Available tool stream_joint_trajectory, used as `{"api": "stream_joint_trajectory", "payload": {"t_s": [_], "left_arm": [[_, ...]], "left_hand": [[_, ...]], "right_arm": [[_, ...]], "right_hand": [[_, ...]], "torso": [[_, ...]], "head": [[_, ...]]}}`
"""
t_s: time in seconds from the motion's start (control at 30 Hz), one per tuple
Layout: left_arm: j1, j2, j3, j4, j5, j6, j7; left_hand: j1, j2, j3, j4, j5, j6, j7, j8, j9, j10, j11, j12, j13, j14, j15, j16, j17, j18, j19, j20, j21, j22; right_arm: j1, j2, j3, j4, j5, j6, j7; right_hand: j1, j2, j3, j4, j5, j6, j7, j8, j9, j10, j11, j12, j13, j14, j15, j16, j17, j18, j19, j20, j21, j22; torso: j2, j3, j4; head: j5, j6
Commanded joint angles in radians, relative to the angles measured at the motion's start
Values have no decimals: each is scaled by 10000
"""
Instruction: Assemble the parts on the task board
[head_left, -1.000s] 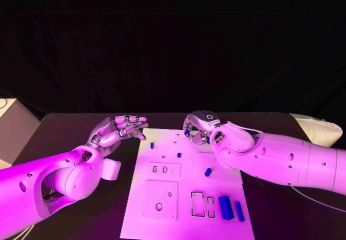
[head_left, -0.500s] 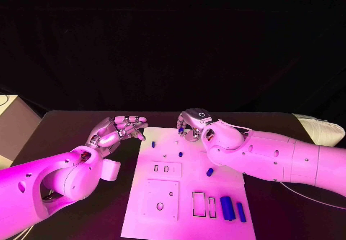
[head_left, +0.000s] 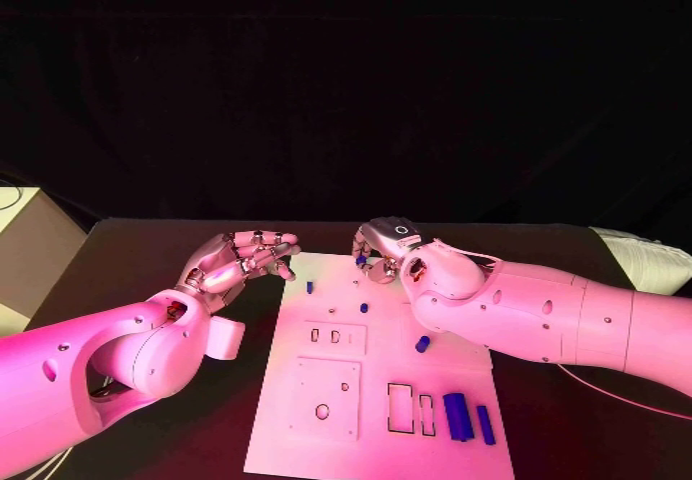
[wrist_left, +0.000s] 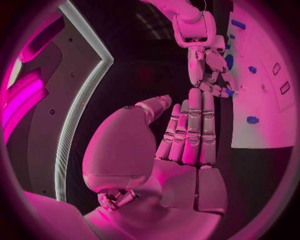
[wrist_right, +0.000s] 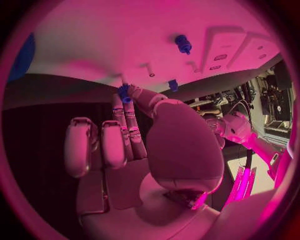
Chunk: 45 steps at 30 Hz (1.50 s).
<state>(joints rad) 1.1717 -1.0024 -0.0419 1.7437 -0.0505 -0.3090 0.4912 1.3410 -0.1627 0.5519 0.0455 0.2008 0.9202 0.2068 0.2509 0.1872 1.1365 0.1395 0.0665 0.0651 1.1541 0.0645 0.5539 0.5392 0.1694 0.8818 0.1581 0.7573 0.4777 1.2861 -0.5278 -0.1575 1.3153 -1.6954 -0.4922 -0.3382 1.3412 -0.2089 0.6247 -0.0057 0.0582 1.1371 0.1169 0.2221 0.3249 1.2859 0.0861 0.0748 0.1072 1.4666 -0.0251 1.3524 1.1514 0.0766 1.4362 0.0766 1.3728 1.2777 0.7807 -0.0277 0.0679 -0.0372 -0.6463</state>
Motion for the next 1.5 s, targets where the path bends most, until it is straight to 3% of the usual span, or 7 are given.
{"api": "stream_joint_trajectory", "payload": {"t_s": [0.03,0.87,1.5], "left_arm": [[11,21,4,1,35,233,10],[11,-5,3,-14,36,262,-26],[11,-36,3,-17,36,267,-63]], "left_hand": [[-54,26,51,17,-33,33,9,-35,10,-25,-4,-27,12,-65,-10,41,14,97,-57,0,64,16],[-54,22,51,16,-35,29,12,-38,12,-32,-2,-29,11,-74,-9,49,20,99,-67,3,78,26],[-54,10,50,12,-38,15,23,-48,12,-48,5,-34,10,-85,-7,60,29,102,-82,6,98,39]], "right_arm": [[-9,-3,3,-1,-148,222,-37],[-18,-165,-17,163,-292,407,-283],[-53,-285,-25,424,-259,497,-281]], "right_hand": [[228,215,22,-15,28,-59,11,67,4,442,-421,49,531,277,-70,7,-8,-133,-52,-38,-41,-14],[211,221,29,-10,53,-77,11,73,26,433,-418,32,547,277,-65,13,-4,-131,-62,-34,-50,-22],[191,214,26,-5,68,-84,12,79,42,431,-415,23,557,275,-63,13,-9,-128,-71,-31,-58,-32]], "torso": [[14,1,-2],[49,-13,14],[66,-17,26]], "head": [[6,-13],[4,-65],[14,-173]]}}
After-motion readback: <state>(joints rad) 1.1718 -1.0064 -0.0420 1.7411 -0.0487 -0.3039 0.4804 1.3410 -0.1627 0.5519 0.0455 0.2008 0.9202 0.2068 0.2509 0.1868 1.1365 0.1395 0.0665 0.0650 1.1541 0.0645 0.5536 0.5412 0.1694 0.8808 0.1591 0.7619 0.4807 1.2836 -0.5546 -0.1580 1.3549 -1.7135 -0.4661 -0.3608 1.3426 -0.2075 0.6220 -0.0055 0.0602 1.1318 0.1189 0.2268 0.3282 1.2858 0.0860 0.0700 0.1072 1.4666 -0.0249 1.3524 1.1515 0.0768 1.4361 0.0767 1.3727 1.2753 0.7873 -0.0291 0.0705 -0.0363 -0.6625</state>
